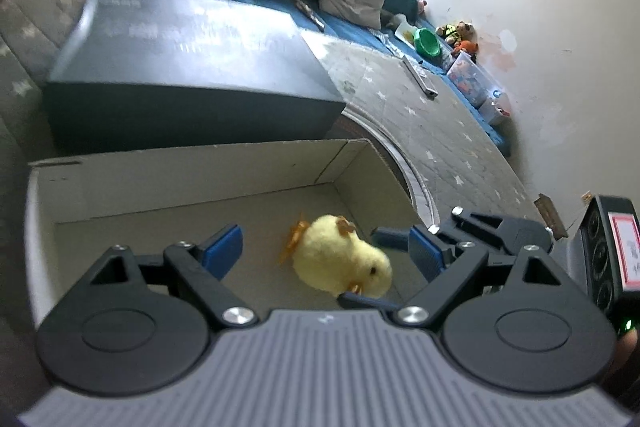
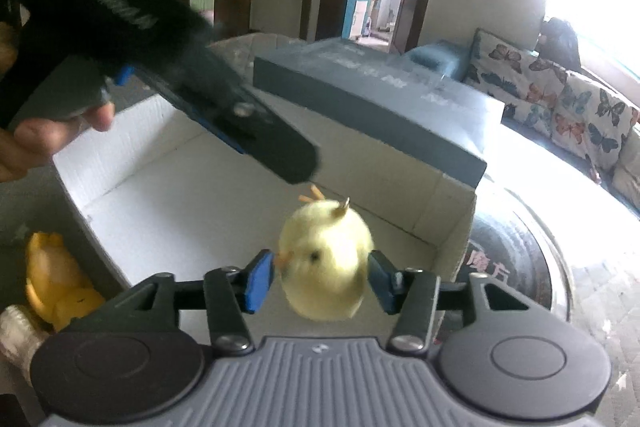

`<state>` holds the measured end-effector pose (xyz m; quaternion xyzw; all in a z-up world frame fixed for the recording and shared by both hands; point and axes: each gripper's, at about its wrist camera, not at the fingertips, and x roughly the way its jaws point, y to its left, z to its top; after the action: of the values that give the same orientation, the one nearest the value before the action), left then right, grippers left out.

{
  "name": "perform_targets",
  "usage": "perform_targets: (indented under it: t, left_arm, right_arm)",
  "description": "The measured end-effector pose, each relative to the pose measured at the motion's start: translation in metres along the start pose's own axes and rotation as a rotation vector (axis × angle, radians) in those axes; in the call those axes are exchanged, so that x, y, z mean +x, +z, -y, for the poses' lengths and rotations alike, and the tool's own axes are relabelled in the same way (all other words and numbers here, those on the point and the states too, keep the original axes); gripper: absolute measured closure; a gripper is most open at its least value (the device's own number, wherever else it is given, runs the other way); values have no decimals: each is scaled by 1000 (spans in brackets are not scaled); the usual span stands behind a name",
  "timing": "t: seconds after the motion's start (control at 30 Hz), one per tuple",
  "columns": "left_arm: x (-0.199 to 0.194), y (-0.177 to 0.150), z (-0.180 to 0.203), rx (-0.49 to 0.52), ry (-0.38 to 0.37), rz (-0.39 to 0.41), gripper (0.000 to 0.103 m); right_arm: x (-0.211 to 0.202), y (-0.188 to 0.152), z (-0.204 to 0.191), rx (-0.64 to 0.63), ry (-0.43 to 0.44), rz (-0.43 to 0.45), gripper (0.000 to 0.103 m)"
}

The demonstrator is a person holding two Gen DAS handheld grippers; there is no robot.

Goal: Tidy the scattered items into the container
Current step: 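Open the right gripper to drop the chick into the box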

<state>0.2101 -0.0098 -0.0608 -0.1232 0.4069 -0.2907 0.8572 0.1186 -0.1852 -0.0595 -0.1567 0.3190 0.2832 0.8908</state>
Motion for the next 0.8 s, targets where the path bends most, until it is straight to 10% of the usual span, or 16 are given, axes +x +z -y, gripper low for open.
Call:
perform_targets:
  t: [0.47,0.8]
  left_arm:
    - [-136,-74,26,119,126,168,7]
    - [-140,-127,15,91,145,73,7]
  right_arm:
    - [-83,-15,-47,-11,149,130,39]
    - [-68,-33,-82,4,285,26,39]
